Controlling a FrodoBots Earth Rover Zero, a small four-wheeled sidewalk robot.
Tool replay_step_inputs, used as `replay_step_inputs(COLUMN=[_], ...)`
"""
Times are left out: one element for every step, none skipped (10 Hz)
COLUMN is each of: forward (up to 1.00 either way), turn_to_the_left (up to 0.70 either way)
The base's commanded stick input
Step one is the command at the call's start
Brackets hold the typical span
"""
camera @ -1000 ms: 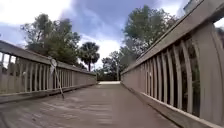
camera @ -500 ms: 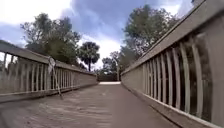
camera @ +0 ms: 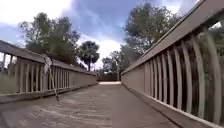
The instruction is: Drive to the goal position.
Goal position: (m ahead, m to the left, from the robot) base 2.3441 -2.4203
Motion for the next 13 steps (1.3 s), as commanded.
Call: replay_step_inputs(forward=[0.45, 0.45, 0.45, 0.45, 0.45, 0.45, 0.45, 0.45, 0.45, 0.45, 0.45, 0.45, 0.45], turn_to_the_left=[0.00, 0.00, 0.00, 0.00, 0.00, 0.00, 0.00, 0.00, 0.00, 0.00, 0.00, 0.00, 0.00])
